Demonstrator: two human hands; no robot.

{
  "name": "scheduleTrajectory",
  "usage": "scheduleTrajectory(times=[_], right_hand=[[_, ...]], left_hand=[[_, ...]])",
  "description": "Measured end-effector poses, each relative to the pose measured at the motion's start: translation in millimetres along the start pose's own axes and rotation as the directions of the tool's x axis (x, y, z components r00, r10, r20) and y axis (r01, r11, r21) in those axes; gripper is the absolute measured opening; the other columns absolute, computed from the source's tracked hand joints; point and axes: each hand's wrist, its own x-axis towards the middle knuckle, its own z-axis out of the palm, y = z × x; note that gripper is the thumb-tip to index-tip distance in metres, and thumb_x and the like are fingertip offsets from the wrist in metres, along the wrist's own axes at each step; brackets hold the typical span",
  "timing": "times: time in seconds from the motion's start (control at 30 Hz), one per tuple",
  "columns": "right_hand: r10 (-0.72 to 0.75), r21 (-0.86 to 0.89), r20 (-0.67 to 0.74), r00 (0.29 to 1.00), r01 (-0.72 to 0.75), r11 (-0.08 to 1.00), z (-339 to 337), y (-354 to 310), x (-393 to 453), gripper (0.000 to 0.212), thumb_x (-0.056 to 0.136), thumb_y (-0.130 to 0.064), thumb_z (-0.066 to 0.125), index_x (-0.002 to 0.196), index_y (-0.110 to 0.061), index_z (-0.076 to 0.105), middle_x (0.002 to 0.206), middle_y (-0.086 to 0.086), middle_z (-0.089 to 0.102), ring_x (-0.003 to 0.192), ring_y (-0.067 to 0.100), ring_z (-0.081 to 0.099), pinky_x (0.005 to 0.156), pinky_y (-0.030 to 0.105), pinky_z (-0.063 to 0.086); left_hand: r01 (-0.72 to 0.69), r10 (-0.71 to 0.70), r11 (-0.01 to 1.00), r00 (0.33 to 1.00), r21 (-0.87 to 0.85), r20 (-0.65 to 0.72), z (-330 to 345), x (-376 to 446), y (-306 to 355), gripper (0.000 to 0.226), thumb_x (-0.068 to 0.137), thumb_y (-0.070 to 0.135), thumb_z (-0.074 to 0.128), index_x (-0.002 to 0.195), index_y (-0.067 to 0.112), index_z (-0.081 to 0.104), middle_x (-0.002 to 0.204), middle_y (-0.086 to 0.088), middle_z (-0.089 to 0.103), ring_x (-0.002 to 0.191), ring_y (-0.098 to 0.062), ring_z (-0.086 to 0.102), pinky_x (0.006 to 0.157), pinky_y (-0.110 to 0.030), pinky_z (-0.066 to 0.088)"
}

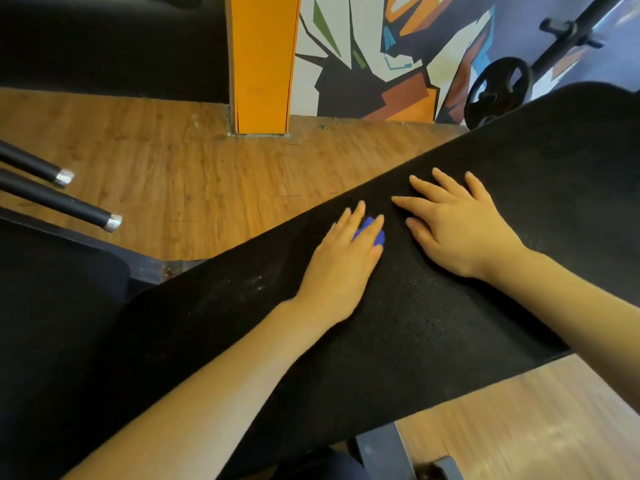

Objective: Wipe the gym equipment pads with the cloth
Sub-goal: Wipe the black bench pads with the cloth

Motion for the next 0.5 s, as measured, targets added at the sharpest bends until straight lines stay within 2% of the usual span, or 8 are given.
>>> scheduleTrajectory(times=[0.1, 0.2, 0.33, 0.43, 0.5], right_hand=[[-0.005, -0.009, -0.011, 1.0, 0.005, 1.0, -0.1, -0.4, -1.1, 0.048, 0.098, -0.041, 0.03, 0.146, -0.036, 0.034, 0.158, 0.0, 0.023, 0.147, 0.027, 0.009, 0.116, 0.053, 0.001], [-0.005, 0.0, -0.012, 1.0, 0.005, 1.0, -0.5, -0.2, -0.8, 0.048, 0.099, -0.041, 0.03, 0.146, -0.035, 0.033, 0.158, 0.0, 0.023, 0.148, 0.026, 0.008, 0.117, 0.052, 0.001], [0.01, 0.063, -0.084, 0.996, -0.004, 0.998, -0.8, 0.7, -0.1, 0.049, 0.1, -0.033, 0.035, 0.148, -0.028, 0.031, 0.157, 0.003, 0.026, 0.147, 0.027, 0.012, 0.117, 0.051, 0.005], [0.076, 0.165, -0.182, 0.98, -0.046, 0.985, -3.3, 2.3, 0.8, 0.05, 0.098, -0.021, 0.04, 0.148, -0.019, 0.034, 0.154, 0.008, 0.031, 0.146, 0.029, 0.016, 0.116, 0.052, 0.01], [0.1, 0.183, -0.185, 0.978, -0.066, 0.981, -2.5, 2.4, 0.4, 0.051, 0.098, -0.018, 0.039, 0.148, -0.018, 0.032, 0.153, 0.007, 0.034, 0.146, 0.028, 0.017, 0.117, 0.053, 0.009]], left_hand=[[-0.068, 0.067, 0.996, 0.998, 0.055, 0.018, 3.6, -55.5, 11.6, 0.055, 0.102, 0.033, 0.03, 0.152, 0.03, 0.006, 0.162, 0.004, -0.007, 0.146, -0.009, -0.011, 0.113, -0.024, -0.001], [-0.022, 0.02, 0.996, 0.999, 0.085, 0.025, 4.2, -8.6, 10.8, 0.054, 0.104, 0.032, 0.031, 0.153, 0.028, 0.008, 0.163, 0.0, -0.005, 0.148, -0.014, -0.006, 0.116, -0.027, 0.0], [0.108, -0.108, 0.994, 0.994, -0.011, -0.023, -2.1, 64.9, 18.0, 0.052, 0.105, 0.033, 0.032, 0.154, 0.024, 0.018, 0.163, -0.005, 0.005, 0.149, -0.02, 0.002, 0.119, -0.036, 0.012], [0.064, -0.064, 0.998, 0.998, 0.001, 0.003, -0.7, 26.1, 21.5, 0.053, 0.105, 0.032, 0.032, 0.154, 0.026, 0.012, 0.163, -0.002, -0.001, 0.149, -0.017, -0.002, 0.119, -0.035, 0.01], [0.003, -0.003, 0.999, 1.0, 0.038, 0.005, 3.6, -20.8, 26.8, 0.055, 0.104, 0.033, 0.031, 0.153, 0.029, 0.006, 0.162, 0.003, -0.007, 0.148, -0.013, -0.007, 0.118, -0.03, 0.005]])
